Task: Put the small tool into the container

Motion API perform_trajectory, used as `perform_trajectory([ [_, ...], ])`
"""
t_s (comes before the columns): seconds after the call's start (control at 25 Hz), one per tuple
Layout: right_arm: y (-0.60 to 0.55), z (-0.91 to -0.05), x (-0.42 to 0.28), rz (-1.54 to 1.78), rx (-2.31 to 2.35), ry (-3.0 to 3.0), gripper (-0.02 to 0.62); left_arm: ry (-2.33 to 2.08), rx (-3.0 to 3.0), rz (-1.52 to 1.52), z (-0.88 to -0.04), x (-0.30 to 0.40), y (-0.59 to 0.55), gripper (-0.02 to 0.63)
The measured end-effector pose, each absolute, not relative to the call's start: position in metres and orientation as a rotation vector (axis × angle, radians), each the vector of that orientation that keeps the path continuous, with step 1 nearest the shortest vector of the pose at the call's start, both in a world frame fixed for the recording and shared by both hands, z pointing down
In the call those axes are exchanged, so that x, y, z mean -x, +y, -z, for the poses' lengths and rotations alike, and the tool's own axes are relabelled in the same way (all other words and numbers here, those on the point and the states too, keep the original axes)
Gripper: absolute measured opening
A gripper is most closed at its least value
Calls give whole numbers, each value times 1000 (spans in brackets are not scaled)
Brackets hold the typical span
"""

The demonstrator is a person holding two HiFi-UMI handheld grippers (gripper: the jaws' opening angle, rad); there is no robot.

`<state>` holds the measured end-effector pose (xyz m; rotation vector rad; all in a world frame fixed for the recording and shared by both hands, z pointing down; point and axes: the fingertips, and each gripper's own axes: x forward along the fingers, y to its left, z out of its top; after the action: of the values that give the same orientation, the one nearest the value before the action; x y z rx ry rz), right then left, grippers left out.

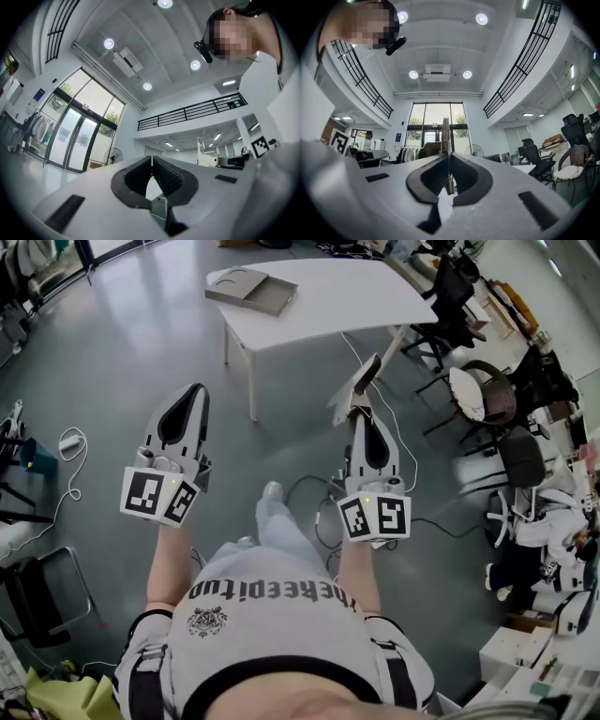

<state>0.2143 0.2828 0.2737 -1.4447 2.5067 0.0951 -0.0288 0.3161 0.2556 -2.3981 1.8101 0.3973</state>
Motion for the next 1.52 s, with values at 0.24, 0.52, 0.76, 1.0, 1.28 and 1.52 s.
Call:
perform_trajectory([
  [0.24,221,-280,-207,-82,1425,2513,3,1833,2378,-381,-262,38,263,14],
  [0.52,117,-279,-185,-78,1378,2518,3,1852,2337,-381,-257,57,168,14],
  [0.76,35,-271,-170,-73,1333,2546,3,1866,2298,-392,-244,68,94,14],
  [1.0,-37,-274,-164,-67,1290,2576,3,1893,2267,-401,-245,69,27,14],
  [1.28,-84,-283,-161,-35,1242,2600,3,1911,2260,-387,-251,63,-15,14],
  [1.52,-113,-298,-150,21,1247,2611,3,1938,2265,-362,-261,75,-41,14],
])
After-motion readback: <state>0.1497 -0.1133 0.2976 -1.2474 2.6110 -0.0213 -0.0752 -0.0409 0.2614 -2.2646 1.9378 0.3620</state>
